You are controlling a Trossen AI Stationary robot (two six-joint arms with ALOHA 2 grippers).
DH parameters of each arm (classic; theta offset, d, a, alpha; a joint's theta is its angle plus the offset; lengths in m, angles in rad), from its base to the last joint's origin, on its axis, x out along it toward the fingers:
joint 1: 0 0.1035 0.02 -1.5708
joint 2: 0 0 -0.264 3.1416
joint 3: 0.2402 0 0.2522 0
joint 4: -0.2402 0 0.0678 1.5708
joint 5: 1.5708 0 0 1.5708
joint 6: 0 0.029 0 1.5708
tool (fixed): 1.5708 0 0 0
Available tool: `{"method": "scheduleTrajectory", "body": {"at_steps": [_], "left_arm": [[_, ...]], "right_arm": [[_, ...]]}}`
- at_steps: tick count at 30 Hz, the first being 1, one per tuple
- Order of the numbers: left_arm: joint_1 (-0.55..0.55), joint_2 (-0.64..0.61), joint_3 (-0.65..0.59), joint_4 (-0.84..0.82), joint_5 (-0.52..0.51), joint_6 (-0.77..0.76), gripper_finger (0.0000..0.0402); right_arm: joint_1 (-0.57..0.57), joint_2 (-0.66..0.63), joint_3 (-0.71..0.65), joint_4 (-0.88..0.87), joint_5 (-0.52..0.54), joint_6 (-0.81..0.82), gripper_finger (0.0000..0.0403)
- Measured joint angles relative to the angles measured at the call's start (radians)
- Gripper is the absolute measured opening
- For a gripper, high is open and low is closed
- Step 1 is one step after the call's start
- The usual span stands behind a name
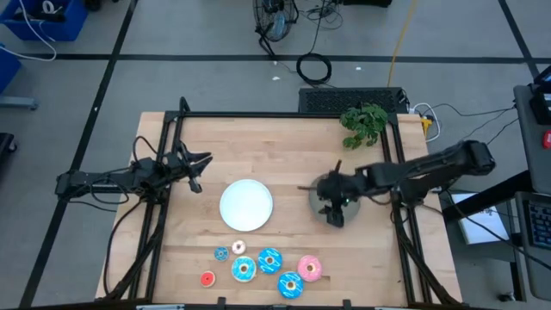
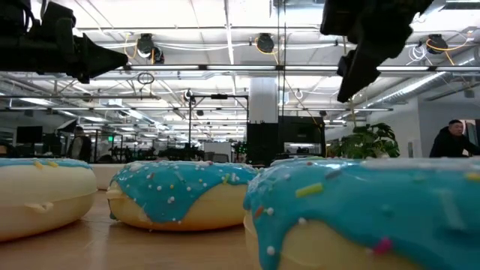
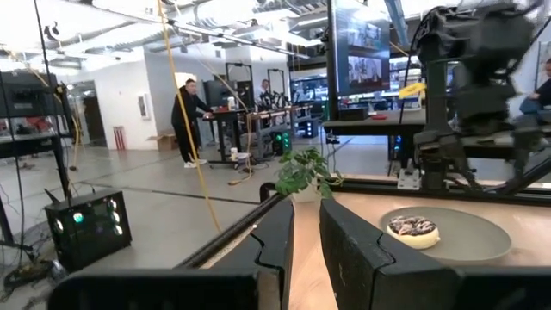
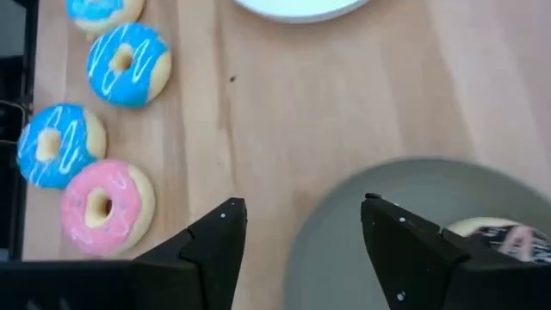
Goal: Pick & Place donuts
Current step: Put the large pink donut on the gray plate
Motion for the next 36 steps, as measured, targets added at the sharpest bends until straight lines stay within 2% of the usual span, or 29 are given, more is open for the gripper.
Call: {"method": "scheduleTrajectory", "body": {"at_steps": [7,11,15,17,20,27,31,36], "left_arm": [[0.0,0.0,0.0,0.005,0.0,-0.003,0.0067],[0.0,0.0,0.0,0.012,-0.011,-0.005,0.0067],[0.0,0.0,0.0,0.011,-0.018,-0.002,0.0067],[0.0,0.0,0.0,0.01,-0.018,0.0,0.0067],[0.0,0.0,0.0,0.008,-0.018,-0.002,0.0067],[0.0,0.0,0.0,-0.031,-0.018,-0.011,0.0067],[0.0,0.0,0.0,-0.034,-0.017,-0.011,0.0067],[0.0,0.0,0.0,-0.035,-0.017,-0.01,0.0067]], "right_arm": [[0.151,0.069,0.025,0.038,0.072,0.05,0.0212],[0.201,0.083,0.056,0.004,0.15,0.076,0.0212],[0.243,0.071,0.063,-0.007,0.159,0.076,0.0212],[0.264,0.055,0.063,-0.012,0.163,0.065,0.0212],[0.295,0.014,0.063,-0.022,0.23,0.048,0.0212],[0.364,-0.143,0.05,-0.072,0.332,0.081,0.0211],[0.426,-0.231,-0.022,-0.062,0.44,0.12,0.0203],[0.446,-0.286,-0.149,0.103,0.445,0.144,0.0184]]}}
